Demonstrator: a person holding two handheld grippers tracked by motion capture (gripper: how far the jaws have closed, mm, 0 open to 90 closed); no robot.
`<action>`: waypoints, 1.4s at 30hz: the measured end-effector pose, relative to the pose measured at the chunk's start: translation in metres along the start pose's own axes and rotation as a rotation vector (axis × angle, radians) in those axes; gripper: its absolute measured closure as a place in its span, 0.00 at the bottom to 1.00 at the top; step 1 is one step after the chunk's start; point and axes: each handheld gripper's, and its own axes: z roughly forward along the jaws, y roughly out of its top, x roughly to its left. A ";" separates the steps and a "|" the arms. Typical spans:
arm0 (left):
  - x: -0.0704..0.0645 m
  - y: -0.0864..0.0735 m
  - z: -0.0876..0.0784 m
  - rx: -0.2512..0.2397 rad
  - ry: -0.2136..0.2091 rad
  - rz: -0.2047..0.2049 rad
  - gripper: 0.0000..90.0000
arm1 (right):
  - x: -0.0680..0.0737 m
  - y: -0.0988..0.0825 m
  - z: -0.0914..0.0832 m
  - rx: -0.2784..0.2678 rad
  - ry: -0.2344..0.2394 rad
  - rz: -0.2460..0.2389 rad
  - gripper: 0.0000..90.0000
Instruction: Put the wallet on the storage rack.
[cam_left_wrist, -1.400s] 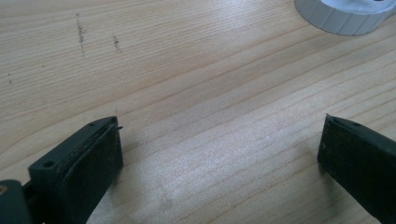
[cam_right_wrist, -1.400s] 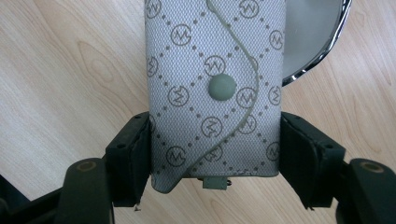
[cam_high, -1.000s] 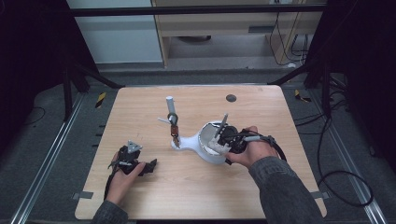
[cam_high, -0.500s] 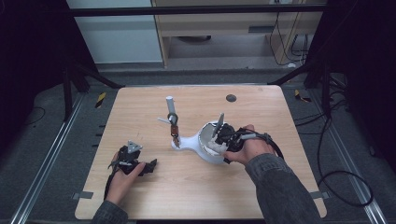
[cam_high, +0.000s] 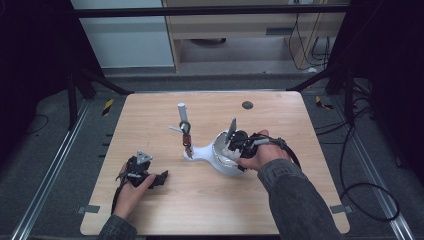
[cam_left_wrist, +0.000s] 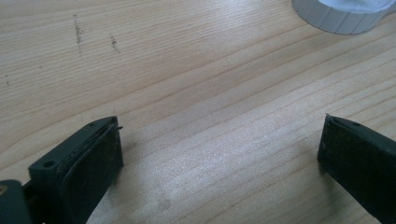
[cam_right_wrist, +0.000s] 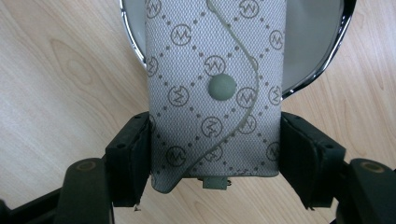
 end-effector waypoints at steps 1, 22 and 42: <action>0.000 0.000 0.000 0.000 0.000 0.000 0.00 | -0.001 0.002 0.001 0.005 -0.001 0.002 0.35; -0.001 0.000 0.000 0.001 -0.002 0.001 0.00 | -0.002 0.017 0.012 0.024 -0.037 -0.022 0.35; -0.001 0.001 0.000 0.001 -0.007 0.006 0.00 | -0.001 0.026 0.018 0.023 -0.026 -0.030 0.34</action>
